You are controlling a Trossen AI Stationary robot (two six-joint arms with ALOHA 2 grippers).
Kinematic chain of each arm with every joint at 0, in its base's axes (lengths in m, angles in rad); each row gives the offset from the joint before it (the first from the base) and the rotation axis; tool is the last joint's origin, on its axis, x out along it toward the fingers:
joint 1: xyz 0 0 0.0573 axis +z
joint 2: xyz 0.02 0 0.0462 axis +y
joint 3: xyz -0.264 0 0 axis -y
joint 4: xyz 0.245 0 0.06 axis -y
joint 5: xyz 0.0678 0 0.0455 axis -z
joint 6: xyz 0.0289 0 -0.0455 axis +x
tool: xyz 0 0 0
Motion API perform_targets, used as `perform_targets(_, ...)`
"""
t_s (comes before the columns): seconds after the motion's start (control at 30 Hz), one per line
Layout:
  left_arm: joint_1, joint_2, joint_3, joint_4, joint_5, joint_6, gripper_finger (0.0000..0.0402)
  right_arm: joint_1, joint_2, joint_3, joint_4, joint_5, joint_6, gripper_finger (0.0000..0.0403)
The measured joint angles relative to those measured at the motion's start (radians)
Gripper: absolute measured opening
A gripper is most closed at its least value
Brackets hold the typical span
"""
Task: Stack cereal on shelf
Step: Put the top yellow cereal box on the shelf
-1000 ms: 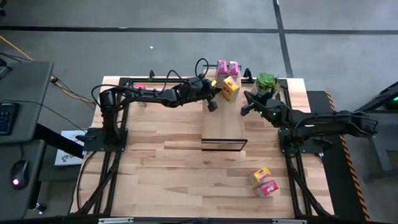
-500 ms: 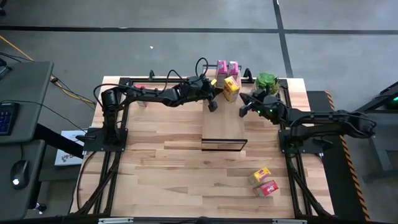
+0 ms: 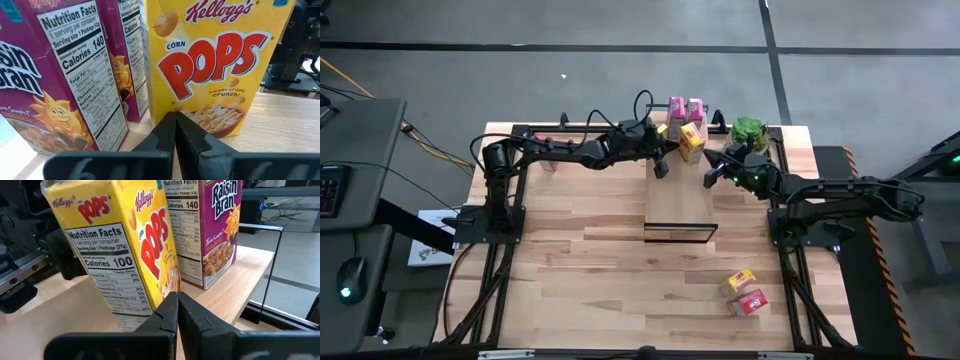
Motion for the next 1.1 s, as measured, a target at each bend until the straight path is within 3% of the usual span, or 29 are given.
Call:
perform_targets(0.53,0.024,0.008,-0.002,0.000,0.034,-0.039,0.0000,0.000,0.000,0.000,0.000,-0.031,0.042,0.0000)
perform_targets(1.1,0.017,0.018,-0.001,0.040,0.080,-0.098,0.0000,0.001,0.000,0.000,0.000,-0.132,0.090,0.0000)
